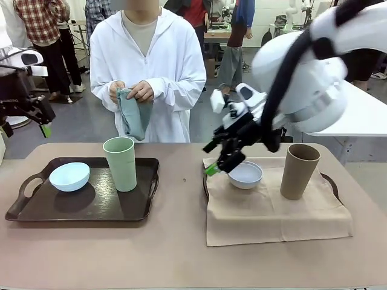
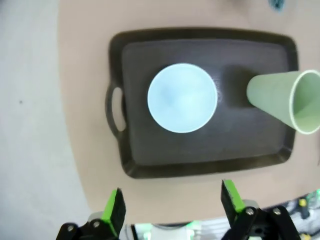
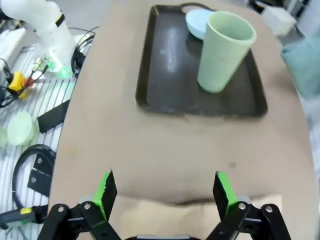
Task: Set up a tray with a mat and arrange the tableware.
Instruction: Pick up the Picnic Bowl and Reusable plastic cup from the Handle tray in front of the human's position and hold them in the air.
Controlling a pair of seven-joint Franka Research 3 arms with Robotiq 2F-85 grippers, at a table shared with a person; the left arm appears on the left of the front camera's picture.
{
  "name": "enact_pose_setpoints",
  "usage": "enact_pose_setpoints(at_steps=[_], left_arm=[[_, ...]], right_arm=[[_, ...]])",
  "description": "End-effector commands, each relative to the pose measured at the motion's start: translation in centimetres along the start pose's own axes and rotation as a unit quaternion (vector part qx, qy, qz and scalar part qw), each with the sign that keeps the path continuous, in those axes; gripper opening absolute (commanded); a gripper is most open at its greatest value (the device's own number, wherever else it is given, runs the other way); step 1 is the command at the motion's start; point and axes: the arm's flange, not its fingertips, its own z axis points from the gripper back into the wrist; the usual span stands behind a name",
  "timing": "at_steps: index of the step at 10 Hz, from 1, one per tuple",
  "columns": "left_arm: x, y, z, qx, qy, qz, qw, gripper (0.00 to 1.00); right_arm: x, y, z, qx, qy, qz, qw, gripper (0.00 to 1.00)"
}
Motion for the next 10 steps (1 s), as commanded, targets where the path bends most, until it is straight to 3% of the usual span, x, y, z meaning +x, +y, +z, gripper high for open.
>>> enact_pose_setpoints(at_steps=[1, 5, 8, 9, 10], left_arm=[[-0.3, 0.6, -1.4, -0.006, -0.01, -0.019, 1.0, 1.0], [0.1, -1.3, -3.5, -0.006, 0.003, -0.035, 0.999, 1.0], [0.2, -1.5, -3.5, -0.037, -0.007, -0.025, 0.999, 1.0], [0.2, -1.6, -3.5, -0.004, 0.009, -0.028, 1.0, 1.0], [0.2, -1.6, -3.5, -0.004, 0.009, -0.028, 1.0, 1.0]], right_arm=[[0.4, -3.8, -4.1, 0.016, -0.05, 0.034, 0.998, 1.0], [2.1, -7.5, -10.5, 0.01, -0.029, 0.046, 0.998, 1.0], [2.4, -8.8, -11.3, -0.024, -0.042, -0.037, 0.998, 1.0], [2.2, -8.0, -11.3, 0.014, -0.04, 0.031, 0.999, 1.0], [2.2, -8.0, -11.3, 0.014, -0.04, 0.031, 0.999, 1.0]])
